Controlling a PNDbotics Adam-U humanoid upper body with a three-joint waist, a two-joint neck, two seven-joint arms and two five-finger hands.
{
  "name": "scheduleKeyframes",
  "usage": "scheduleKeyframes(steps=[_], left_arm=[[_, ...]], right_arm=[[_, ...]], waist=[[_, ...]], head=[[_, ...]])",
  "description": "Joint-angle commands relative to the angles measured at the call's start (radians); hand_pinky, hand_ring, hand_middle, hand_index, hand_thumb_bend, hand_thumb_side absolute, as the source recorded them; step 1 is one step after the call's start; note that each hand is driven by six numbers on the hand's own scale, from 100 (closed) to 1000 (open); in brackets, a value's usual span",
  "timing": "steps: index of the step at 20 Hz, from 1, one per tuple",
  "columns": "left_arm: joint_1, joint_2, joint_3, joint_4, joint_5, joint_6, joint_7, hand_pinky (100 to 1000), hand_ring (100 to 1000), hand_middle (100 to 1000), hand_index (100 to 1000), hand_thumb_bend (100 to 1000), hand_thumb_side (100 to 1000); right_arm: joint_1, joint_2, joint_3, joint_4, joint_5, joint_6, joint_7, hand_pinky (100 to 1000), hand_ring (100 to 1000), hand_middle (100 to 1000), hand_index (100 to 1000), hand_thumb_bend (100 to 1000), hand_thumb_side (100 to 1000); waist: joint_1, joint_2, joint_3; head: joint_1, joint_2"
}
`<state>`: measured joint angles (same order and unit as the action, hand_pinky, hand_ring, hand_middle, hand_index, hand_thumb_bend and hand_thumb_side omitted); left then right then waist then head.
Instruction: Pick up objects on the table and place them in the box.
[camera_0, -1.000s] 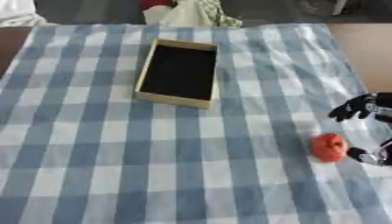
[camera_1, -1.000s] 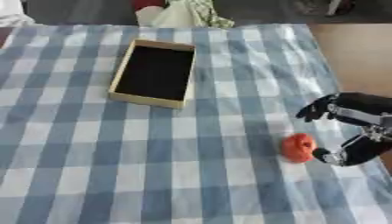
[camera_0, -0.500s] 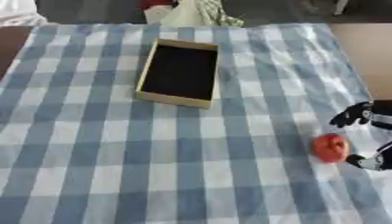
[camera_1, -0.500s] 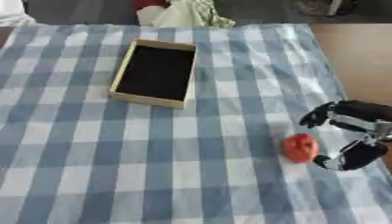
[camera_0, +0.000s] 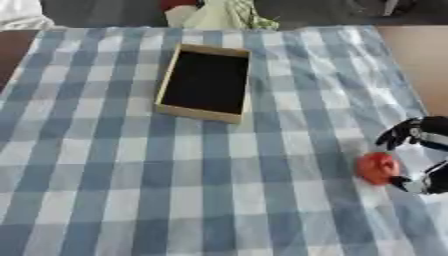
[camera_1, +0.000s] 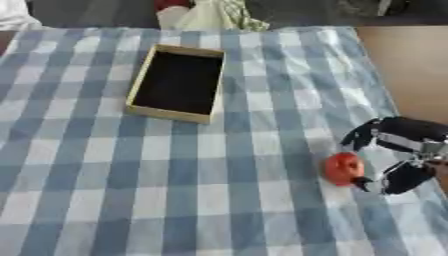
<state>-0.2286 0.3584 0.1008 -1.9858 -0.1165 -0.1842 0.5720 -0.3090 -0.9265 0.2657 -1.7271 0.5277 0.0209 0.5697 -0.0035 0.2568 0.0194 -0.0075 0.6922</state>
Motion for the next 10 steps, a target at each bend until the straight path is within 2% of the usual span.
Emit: scheduleKeyframes(steps=[1,5,7,9,10], left_arm=[[-0.006,0.009,0.001,-0.014,0.0,0.0,-0.005,752,752,680,816,543,656],[-0.007,0.009,0.0,-0.014,0.0,0.0,-0.006,752,752,679,814,543,656],[-0.008,0.009,0.001,-0.014,-0.001,0.0,-0.007,752,751,678,811,543,656],[-0.007,0.008,0.001,-0.014,-0.001,0.0,-0.008,752,751,677,810,543,656],[-0.007,0.008,0.001,-0.014,-0.001,0.001,-0.008,752,750,677,810,542,656]], right_arm=[[-0.014,-0.01,-0.003,0.007,0.023,0.002,-0.021,731,746,622,830,343,235],[-0.018,0.002,0.009,0.025,0.055,0.0,-0.024,709,722,600,813,348,215],[-0.017,0.006,0.013,0.034,0.055,-0.004,-0.019,684,686,558,776,292,221],[-0.016,0.007,0.011,0.036,0.048,-0.008,-0.02,655,634,509,724,276,200],[-0.015,0.007,0.009,0.036,0.045,-0.01,-0.025,638,608,467,678,249,184]], waist=[[0.001,-0.012,0.001],[0.002,-0.01,0.005],[0.003,-0.01,0.006],[0.003,-0.01,0.006],[0.003,-0.01,0.006]], head=[[-0.003,-0.002],[-0.004,-0.004],[-0.005,-0.004],[-0.004,-0.002],[-0.004,-0.002]])
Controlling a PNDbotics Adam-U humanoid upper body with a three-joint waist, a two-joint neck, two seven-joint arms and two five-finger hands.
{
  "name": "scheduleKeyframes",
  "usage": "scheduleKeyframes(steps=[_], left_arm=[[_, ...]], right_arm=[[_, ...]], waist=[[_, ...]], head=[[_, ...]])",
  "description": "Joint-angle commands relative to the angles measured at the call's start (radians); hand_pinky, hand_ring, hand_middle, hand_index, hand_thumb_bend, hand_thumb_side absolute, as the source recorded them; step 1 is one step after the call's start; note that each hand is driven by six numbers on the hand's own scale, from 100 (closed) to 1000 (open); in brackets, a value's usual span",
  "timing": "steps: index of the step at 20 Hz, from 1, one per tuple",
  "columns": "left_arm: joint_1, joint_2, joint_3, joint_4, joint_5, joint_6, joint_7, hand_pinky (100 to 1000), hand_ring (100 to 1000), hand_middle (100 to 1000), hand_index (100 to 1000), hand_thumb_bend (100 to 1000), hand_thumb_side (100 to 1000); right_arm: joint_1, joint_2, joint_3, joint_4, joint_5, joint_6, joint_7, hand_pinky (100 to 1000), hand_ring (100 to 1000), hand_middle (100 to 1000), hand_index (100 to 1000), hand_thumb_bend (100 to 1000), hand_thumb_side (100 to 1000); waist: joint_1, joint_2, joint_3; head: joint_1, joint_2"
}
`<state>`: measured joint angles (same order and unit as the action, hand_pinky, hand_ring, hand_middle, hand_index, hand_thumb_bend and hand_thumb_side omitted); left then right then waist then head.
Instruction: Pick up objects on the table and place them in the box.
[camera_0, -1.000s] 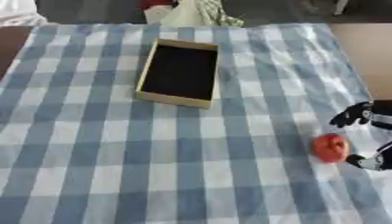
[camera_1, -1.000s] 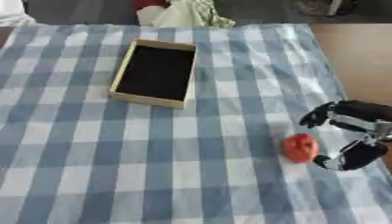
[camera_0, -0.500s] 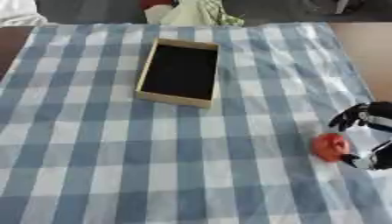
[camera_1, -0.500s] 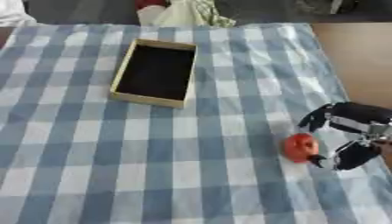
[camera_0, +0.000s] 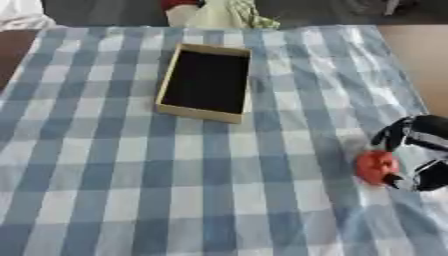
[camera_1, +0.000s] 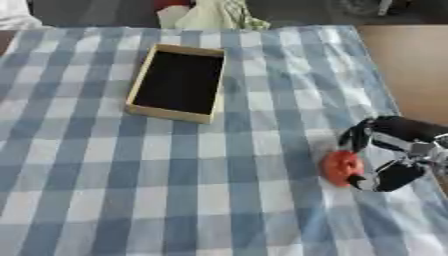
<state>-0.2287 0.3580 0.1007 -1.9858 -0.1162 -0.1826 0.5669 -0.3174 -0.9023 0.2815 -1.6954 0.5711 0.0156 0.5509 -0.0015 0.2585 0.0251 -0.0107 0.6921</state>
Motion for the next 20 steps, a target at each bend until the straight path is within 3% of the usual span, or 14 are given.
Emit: scheduleKeyframes(steps=[1,6,13,20], left_arm=[[-0.007,0.009,0.001,-0.014,-0.001,0.0,-0.003,752,750,677,810,542,656],[-0.006,0.01,0.004,-0.014,-0.002,0.001,-0.002,752,750,677,809,540,656],[-0.002,0.01,0.006,-0.014,-0.006,0.005,-0.006,753,751,677,809,537,656],[-0.002,0.012,0.007,-0.014,-0.007,0.006,-0.007,753,751,678,810,537,656]], right_arm=[[-0.004,-0.018,-0.01,0.002,-0.001,-0.006,-0.014,635,601,451,658,235,182],[0.011,-0.032,-0.038,-0.027,-0.034,-0.001,-0.072,605,557,368,570,100,100],[0.023,-0.062,-0.079,-0.081,-0.076,0.037,-0.13,575,525,337,541,100,100],[-0.01,-0.101,-0.138,-0.173,-0.072,0.081,-0.119,592,537,345,545,100,100]], waist=[[0.001,-0.011,0.0],[0.0,-0.013,-0.004],[-0.003,-0.015,-0.008],[-0.005,-0.02,-0.013]], head=[[0.0,-0.003],[0.003,-0.004],[0.008,-0.004],[0.01,-0.003]])
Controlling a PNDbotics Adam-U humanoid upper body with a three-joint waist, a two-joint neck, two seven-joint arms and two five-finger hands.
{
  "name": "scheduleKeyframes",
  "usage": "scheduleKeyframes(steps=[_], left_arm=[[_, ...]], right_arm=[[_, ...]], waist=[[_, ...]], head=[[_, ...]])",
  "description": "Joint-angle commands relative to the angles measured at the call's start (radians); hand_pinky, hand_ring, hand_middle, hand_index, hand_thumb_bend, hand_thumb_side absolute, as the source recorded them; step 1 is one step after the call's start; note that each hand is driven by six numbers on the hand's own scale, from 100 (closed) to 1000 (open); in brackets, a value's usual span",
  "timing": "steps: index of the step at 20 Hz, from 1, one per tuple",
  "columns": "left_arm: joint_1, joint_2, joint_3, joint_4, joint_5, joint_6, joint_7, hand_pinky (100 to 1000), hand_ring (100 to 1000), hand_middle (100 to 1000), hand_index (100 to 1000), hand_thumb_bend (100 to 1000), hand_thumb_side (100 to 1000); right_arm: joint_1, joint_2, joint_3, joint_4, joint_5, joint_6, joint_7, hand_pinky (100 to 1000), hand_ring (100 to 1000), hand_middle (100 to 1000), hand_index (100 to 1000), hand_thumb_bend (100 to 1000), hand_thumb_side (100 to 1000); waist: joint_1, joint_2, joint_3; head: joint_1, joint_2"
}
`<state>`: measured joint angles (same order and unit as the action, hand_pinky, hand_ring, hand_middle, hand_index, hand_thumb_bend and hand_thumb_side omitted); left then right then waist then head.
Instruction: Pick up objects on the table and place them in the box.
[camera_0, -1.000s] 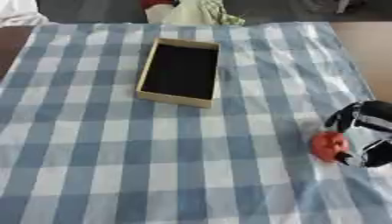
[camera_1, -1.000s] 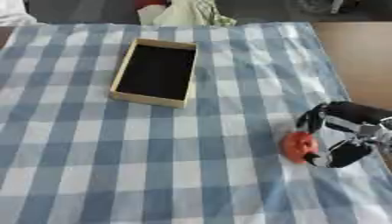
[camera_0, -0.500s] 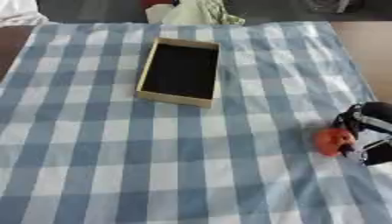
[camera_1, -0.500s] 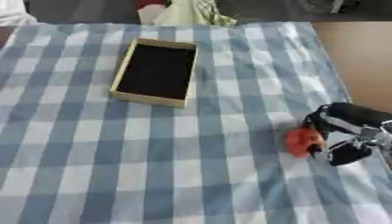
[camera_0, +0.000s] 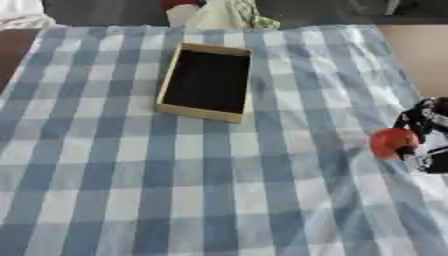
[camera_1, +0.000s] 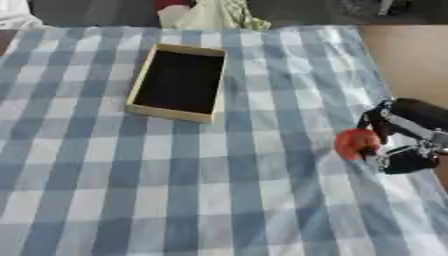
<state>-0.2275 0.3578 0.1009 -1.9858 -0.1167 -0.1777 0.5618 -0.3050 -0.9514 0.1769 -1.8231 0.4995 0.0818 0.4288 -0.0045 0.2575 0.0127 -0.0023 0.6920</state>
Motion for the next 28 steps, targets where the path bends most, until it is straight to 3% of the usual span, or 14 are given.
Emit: scheduleKeyframes(steps=[1,8,13,20,28], left_arm=[[-0.003,0.012,0.007,-0.014,-0.006,0.001,-0.002,753,751,678,810,537,656],[-0.006,0.013,0.003,-0.014,-0.002,0.001,-0.006,753,752,678,810,539,663],[-0.007,0.012,-0.001,-0.014,0.002,0.002,-0.011,753,751,678,810,536,656],[-0.012,0.008,-0.005,-0.014,0.009,0.002,-0.018,753,751,678,810,534,656],[-0.024,-0.002,-0.01,-0.014,0.018,0.002,-0.024,754,751,678,810,533,656]], right_arm=[[-0.035,-0.057,-0.037,-0.057,0.003,0.018,0.008,592,537,345,545,100,100],[-0.173,-0.069,-0.021,-0.093,0.002,0.021,0.048,585,530,345,545,100,100],[-0.363,-0.023,0.046,-0.043,0.017,0.005,0.108,575,528,348,545,100,100],[-0.624,0.146,0.135,0.151,0.082,-0.038,0.172,563,522,342,545,100,100],[-0.83,0.401,0.164,0.44,0.219,-0.091,0.149,554,515,334,546,100,100]], waist=[[-0.003,-0.02,0.0],[-0.006,-0.021,0.009],[-0.007,-0.024,0.021],[-0.003,-0.02,0.031],[0.004,-0.01,0.041]], head=[[0.001,-0.003],[-0.008,-0.002],[-0.022,0.001],[-0.038,-0.003],[-0.053,-0.013]])
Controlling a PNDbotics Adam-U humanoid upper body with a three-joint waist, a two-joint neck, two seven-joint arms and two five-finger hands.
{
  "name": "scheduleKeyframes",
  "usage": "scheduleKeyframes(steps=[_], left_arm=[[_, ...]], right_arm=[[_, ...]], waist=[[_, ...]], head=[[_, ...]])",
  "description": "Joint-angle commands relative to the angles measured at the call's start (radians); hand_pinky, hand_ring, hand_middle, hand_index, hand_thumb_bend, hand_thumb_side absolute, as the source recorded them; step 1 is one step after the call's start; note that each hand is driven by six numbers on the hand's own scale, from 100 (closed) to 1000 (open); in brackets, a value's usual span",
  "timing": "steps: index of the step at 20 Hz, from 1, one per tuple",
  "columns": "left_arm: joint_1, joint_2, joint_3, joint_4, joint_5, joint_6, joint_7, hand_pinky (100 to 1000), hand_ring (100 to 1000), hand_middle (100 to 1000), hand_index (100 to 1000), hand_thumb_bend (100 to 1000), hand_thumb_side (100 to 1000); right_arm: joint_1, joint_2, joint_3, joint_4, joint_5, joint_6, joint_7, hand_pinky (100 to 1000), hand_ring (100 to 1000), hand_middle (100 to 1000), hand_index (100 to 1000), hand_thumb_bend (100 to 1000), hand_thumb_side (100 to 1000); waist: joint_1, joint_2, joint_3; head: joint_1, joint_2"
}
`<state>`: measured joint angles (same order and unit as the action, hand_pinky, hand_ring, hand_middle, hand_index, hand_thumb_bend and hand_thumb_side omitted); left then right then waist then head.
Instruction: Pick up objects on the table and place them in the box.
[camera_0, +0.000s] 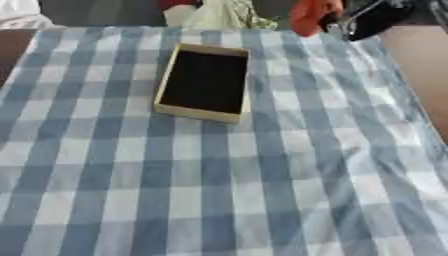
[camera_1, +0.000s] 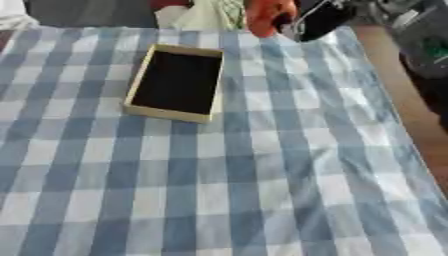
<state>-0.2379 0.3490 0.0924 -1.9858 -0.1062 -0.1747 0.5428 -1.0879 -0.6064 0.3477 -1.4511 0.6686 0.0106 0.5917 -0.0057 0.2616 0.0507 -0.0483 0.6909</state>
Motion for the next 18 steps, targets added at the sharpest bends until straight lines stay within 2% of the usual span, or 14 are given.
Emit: scheduleKeyframes(steps=[1,4,8,13,18], left_arm=[[-0.016,0.005,-0.003,-0.014,0.009,-0.001,-0.006,754,751,678,810,533,656],[-0.023,0.001,-0.006,-0.014,0.013,-0.002,-0.01,754,751,678,810,532,656],[-0.033,-0.003,-0.009,-0.014,0.019,-0.004,-0.015,754,752,679,810,532,656],[-0.042,-0.008,-0.012,-0.014,0.024,-0.006,-0.019,754,752,679,810,531,656],[-0.05,-0.012,-0.015,-0.014,0.028,-0.007,-0.022,754,751,679,810,528,656]], right_arm=[[-0.064,0.089,-0.008,0.099,0.075,-0.028,-0.021,556,516,335,546,100,100],[-0.105,0.187,-0.018,0.189,0.147,-0.05,-0.044,549,513,330,545,100,100],[-0.137,0.287,-0.044,0.299,0.221,-0.061,-0.081,543,511,327,545,100,100],[-0.153,0.367,-0.09,0.419,0.325,-0.056,-0.146,549,512,325,545,100,100],[-0.152,0.419,-0.125,0.507,0.397,-0.05,-0.219,576,514,325,546,100,100]], waist=[[0.005,-0.012,0.005],[0.007,-0.006,0.013],[0.008,0.002,0.027],[0.007,0.013,0.042],[0.009,0.024,0.055]], head=[[-0.009,-0.013],[-0.02,-0.018],[-0.038,-0.026],[-0.052,-0.038],[-0.061,-0.05]])
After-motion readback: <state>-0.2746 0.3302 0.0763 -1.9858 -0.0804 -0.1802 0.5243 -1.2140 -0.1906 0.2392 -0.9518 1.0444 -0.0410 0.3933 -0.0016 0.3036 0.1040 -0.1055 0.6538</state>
